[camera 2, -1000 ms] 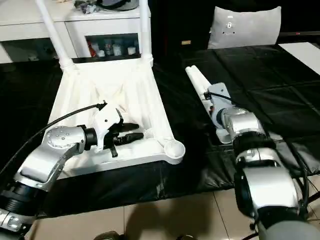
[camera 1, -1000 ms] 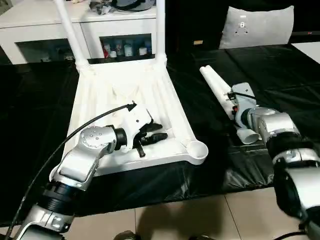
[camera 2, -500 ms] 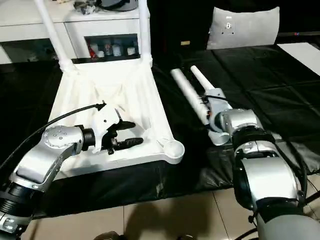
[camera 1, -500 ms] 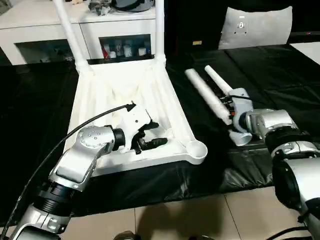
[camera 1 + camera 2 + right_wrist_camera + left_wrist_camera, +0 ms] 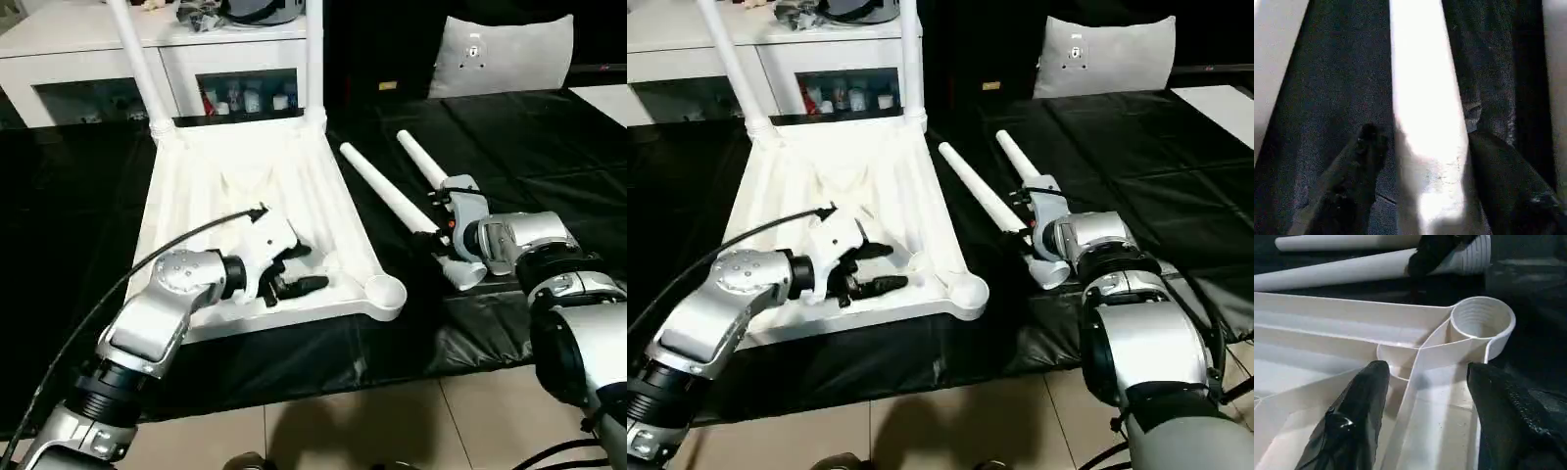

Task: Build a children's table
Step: Pick table leg

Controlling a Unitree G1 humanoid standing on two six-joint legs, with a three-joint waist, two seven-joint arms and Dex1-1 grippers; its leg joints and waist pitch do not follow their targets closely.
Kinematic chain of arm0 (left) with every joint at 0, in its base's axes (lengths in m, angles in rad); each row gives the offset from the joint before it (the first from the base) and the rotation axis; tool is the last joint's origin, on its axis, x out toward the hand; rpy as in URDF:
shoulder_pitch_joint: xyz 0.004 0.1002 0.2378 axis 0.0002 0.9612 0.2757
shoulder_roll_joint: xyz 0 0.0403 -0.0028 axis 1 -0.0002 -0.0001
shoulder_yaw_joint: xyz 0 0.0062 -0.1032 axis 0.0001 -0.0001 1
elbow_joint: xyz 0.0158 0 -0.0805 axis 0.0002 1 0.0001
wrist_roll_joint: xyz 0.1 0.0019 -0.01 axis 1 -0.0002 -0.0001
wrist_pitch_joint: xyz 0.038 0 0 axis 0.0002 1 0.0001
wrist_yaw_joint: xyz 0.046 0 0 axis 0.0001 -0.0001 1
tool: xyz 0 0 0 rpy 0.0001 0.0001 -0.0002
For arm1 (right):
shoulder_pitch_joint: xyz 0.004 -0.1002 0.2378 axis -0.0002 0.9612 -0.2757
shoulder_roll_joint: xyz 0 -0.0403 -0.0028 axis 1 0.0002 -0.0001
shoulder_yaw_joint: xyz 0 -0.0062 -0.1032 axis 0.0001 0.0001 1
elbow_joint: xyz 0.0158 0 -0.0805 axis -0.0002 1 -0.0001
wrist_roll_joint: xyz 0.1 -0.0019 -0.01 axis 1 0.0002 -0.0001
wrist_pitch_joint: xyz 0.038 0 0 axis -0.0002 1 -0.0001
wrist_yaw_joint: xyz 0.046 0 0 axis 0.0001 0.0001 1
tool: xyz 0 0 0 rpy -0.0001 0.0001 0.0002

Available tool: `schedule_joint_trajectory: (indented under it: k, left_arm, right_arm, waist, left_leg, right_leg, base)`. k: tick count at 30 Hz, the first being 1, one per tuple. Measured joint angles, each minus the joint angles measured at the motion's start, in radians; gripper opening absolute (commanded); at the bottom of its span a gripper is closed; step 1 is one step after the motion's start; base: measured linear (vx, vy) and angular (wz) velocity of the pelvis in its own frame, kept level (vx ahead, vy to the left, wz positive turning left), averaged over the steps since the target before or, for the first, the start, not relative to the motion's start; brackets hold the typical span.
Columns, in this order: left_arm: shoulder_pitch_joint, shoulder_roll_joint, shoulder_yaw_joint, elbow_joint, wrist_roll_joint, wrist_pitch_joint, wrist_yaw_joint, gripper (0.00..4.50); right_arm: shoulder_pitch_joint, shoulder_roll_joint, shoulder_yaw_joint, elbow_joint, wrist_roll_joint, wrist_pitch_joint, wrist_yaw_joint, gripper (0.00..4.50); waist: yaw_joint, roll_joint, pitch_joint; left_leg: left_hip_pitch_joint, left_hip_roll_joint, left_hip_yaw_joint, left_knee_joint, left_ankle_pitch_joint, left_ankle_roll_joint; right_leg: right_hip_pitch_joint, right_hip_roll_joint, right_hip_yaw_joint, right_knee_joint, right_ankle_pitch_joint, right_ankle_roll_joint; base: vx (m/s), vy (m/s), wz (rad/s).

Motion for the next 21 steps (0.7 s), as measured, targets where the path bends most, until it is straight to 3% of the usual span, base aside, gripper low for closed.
schedule_joint_trajectory:
  k: [8, 14, 16, 17, 21]
  left_arm:
    - [0.000, 0.000, -0.001, 0.000, 0.007, 0.001, 0.014, 2.92]
    - [-0.005, -0.030, 0.009, 0.002, 0.005, 0.002, 0.050, 2.92]
    - [-0.035, -0.082, 0.050, 0.027, -0.012, 0.016, 0.103, 2.92]
    - [-0.056, -0.097, 0.068, 0.038, -0.020, 0.024, 0.125, 3.18]
    - [-0.162, -0.205, 0.208, 0.099, -0.092, 0.082, 0.263, 3.30]
  right_arm:
    - [0.001, 0.014, -0.055, -0.001, 0.042, 0.000, -0.033, 1.95]
    - [0.044, 0.039, -0.151, -0.089, 0.134, -0.023, -0.034, 1.81]
    - [0.086, 0.062, -0.216, -0.175, 0.203, -0.109, -0.012, 1.80]
    - [0.087, 0.068, -0.229, -0.197, 0.227, -0.119, -0.001, 1.80]
    - [0.114, 0.070, -0.314, -0.328, 0.344, -0.103, 0.088, 1.79]
  waist:
    - [-0.001, 0.000, 0.000]
    - [0.000, 0.000, 0.000]
    - [0.003, 0.001, 0.001]
    - [0.003, 0.001, 0.001]
    - [0.007, 0.001, 0.001]
  left_leg:
    - [-0.001, 0.000, 0.000, 0.000, 0.000, 0.000]
    - [-0.003, 0.000, 0.000, 0.000, 0.000, 0.000]
    - [-0.004, 0.000, 0.000, 0.001, 0.000, 0.000]
    - [-0.005, 0.000, 0.000, 0.001, 0.000, 0.000]
    - [-0.005, 0.000, 0.000, 0.002, 0.000, 0.000]
  right_leg:
    - [-0.002, 0.000, 0.000, 0.001, 0.000, 0.000]
    - [-0.003, 0.000, 0.000, 0.001, 0.000, -0.001]
    - [-0.004, 0.000, 0.001, 0.001, 0.001, -0.002]
    - [-0.005, 0.000, 0.001, 0.001, 0.002, -0.003]
    - [-0.003, 0.000, 0.000, 0.001, 0.002, -0.004]
  base:
    - [0.000, 0.000, 0.00]
    - [0.000, 0.000, 0.00]
    - [0.000, 0.000, 0.00]
    - [0.000, 0.000, 0.00]
    - [0.000, 0.000, 0.00]
